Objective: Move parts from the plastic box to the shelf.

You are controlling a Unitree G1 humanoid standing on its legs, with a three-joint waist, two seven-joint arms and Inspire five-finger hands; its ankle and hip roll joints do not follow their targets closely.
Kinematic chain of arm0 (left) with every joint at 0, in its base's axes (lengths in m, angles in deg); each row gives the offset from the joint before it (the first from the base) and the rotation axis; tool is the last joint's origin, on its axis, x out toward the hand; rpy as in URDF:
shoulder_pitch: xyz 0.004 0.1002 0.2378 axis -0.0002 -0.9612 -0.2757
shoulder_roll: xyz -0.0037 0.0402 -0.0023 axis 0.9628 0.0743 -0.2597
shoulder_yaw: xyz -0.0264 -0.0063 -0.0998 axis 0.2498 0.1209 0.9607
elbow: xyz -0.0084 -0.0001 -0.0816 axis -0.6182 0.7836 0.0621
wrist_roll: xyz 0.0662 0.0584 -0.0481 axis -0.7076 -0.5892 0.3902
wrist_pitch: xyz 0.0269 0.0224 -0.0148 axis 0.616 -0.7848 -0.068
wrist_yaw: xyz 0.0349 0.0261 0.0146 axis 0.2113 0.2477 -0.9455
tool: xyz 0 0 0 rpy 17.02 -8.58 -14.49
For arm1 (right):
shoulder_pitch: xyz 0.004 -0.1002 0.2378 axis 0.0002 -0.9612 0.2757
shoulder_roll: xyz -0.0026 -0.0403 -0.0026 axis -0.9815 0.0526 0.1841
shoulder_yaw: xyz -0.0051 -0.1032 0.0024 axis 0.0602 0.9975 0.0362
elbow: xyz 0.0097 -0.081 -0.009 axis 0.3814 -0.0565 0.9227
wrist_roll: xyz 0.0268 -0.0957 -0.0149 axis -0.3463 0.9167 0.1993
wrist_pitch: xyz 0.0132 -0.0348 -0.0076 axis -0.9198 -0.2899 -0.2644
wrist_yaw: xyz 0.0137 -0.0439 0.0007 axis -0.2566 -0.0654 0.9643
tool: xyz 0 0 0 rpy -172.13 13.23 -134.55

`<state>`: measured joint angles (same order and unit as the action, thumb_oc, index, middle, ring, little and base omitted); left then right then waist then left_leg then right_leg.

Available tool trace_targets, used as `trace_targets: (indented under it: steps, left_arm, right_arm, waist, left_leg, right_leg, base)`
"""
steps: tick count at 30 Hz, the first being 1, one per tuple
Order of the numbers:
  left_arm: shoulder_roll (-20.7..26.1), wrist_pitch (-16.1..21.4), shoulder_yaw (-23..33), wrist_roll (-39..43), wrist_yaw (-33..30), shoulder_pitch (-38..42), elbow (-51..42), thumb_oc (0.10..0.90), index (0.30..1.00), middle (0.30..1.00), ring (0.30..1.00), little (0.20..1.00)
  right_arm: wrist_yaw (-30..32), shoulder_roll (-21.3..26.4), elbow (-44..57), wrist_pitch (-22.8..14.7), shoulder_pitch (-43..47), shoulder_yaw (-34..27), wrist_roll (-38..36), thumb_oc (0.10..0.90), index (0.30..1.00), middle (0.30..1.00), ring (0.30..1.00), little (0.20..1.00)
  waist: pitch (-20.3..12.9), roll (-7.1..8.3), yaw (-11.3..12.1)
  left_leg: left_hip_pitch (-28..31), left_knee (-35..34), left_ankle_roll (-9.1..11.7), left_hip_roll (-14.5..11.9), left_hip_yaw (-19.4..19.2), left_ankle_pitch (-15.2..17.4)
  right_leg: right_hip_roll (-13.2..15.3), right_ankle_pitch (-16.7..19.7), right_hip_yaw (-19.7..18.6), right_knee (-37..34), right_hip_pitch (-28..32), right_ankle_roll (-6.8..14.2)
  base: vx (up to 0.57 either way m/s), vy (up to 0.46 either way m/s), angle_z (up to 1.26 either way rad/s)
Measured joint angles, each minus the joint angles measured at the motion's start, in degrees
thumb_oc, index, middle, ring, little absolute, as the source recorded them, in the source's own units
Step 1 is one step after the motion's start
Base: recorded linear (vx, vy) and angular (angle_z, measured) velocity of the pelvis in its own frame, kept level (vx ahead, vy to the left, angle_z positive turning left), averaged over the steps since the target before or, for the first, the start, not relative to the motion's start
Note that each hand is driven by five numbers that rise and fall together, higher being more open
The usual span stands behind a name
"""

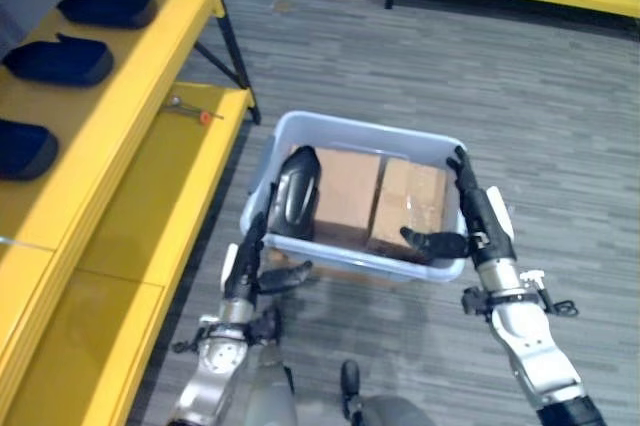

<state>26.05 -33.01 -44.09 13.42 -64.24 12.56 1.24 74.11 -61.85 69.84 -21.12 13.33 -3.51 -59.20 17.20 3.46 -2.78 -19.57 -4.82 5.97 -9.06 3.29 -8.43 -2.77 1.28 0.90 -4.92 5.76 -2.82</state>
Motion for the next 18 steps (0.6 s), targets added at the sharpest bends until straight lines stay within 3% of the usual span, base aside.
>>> trace_targets:
  steps: [2,5,6,10,11,18]
  left_arm:
    - [0.0,0.0,0.4,0.0,0.0,-0.3,-0.1,0.9,1.0,1.0,1.0,1.0]
    - [-0.3,0.1,1.7,0.0,-0.2,-0.5,-0.4,0.9,1.0,1.0,1.0,1.0]
    - [0.0,0.0,1.6,0.0,-0.1,-0.3,-0.4,0.9,1.0,1.0,1.0,1.0]
    - [0.4,0.2,1.5,0.0,-1.1,1.4,-1.4,0.9,1.0,1.0,1.0,1.0]
    - [0.7,0.2,1.7,0.1,-1.5,1.5,-2.0,0.9,1.0,1.0,1.0,1.0]
    - [3.4,0.3,3.0,0.0,-3.8,2.2,-2.4,0.9,1.0,1.0,1.0,1.0]
  right_arm:
    - [0.0,0.0,0.3,0.0,-0.2,-0.3,0.0,0.9,1.0,1.0,1.0,1.0]
    - [0.0,1.0,2.6,-0.1,-1.7,-2.0,0.0,0.9,1.0,1.0,1.0,1.0]
    - [0.1,0.7,3.0,-0.1,-3.5,-2.5,0.0,0.9,1.0,1.0,1.0,1.0]
    - [-0.4,0.2,3.0,0.1,-4.6,-1.2,0.0,0.9,1.0,1.0,1.0,1.0]
    - [-0.6,0.2,3.0,0.1,-4.4,-0.4,0.0,0.9,1.0,1.0,1.0,1.0]
    - [-1.4,-0.9,3.0,0.3,-1.9,2.0,0.1,0.9,1.0,1.0,1.0,1.0]
  waist:
    - [0.0,-0.48,0.0]
    - [-0.9,-2.77,-0.5]
    - [-1.3,-3.45,-1.1]
    - [-1.6,-2.36,-0.7]
    - [-1.6,-2.29,0.2]
    - [-1.7,-1.39,2.8]
  left_leg:
    - [1.5,0.7,-0.5,0.3,-0.8,-0.6]
    - [6.7,3.6,-2.8,2.1,-3.1,-0.3]
    - [9.7,1.2,-4.2,3.2,-5.4,-3.6]
    - [10.1,1.5,-7.7,8.3,-7.3,-1.9]
    - [10.4,1.5,-8.5,9.5,-7.9,-1.3]
    - [10.8,1.4,-10.9,12.2,-11.8,0.8]
  right_leg:
    - [0.1,-0.7,-1.0,0.0,1.3,1.0]
    - [1.2,-3.7,-2.6,0.0,3.3,2.0]
    - [2.5,-5.0,-3.4,0.7,4.0,3.8]
    - [8.3,-6.1,-2.6,3.7,2.3,6.0]
    - [10.0,-6.3,-2.5,3.9,2.1,6.4]
    - [15.0,-4.1,-3.7,6.4,-1.3,11.9]
  base:
    - [0.28,0.265,-0.62]
    - [0.25,0.296,-0.69]
    - [0.14,0.24,-0.33]
    - [0.09,0.213,-0.1]
    - [0.08,0.277,-0.12]
    - [0.04,0.153,-0.21]
